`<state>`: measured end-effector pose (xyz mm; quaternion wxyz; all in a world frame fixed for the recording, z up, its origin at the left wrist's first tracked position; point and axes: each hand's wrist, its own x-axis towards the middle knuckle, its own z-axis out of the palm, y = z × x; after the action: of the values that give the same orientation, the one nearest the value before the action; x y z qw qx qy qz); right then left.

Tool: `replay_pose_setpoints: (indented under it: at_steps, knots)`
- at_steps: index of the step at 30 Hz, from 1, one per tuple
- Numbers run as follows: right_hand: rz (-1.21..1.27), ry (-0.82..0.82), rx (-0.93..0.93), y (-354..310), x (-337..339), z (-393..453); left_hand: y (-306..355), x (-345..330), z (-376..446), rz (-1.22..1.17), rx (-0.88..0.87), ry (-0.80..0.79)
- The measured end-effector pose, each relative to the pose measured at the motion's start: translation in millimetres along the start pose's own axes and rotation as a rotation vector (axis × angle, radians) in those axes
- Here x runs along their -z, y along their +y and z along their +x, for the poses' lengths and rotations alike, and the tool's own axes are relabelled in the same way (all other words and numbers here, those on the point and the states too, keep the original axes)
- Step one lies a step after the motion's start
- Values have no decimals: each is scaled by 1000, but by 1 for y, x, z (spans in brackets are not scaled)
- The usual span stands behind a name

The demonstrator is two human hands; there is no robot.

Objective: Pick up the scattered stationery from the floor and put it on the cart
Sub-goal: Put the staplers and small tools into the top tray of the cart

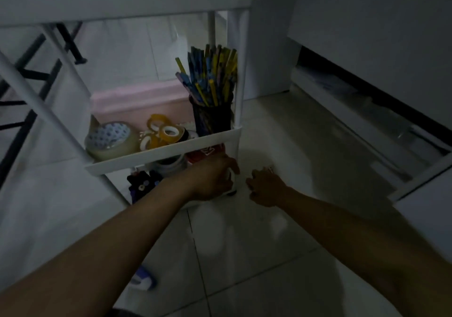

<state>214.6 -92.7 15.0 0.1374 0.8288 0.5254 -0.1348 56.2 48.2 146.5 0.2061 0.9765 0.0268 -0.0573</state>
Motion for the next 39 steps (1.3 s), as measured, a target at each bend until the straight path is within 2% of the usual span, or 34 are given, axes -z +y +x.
replay_pose_setpoints:
  at_steps: [1, 3, 8, 12, 15, 17, 20, 23, 26, 27, 29, 31, 34, 39]
  knots:
    - [-22, -103, -39, 4, -7, 2, 0, -7, 7, 19, 19, -32]
    - [31, -199, -127, 14, -20, 5, 5, -15, 21, 9, 68, -26]
    - [250, -230, -299, 38, -37, 21, 22, -24, 43, -70, 33, 74]
    - [286, -254, -321, 45, -50, 34, 13, -21, 42, -55, 59, 132]
    - [263, -315, -385, 40, -58, 41, 0, -18, 31, -33, 126, 96]
    - [205, -275, -403, 35, -61, 41, -5, -17, 21, -36, 136, 60]
    - [168, -101, -408, 28, -63, 40, -6, -14, 8, -28, 117, 52]
    - [135, -13, -385, 25, -70, 33, -3, -9, 3, -58, 107, 59]
    - [203, 48, -281, 29, -79, 33, -2, -7, -2, -78, 90, 75]
    - [242, 78, -287, 29, -80, 33, -3, -6, -4, -93, 88, 88]
    - [397, 111, -414, 24, -80, 38, -5, -5, -9, -110, 78, 98]
    - [403, 20, -487, 24, -80, 37, -8, -3, -13, -112, 58, 79]
    - [405, -70, -424, 30, -81, 38, -13, -1, -15, -108, 49, 52]
    - [440, -18, -371, 21, -73, 36, -15, 1, -17, -89, 14, 42]
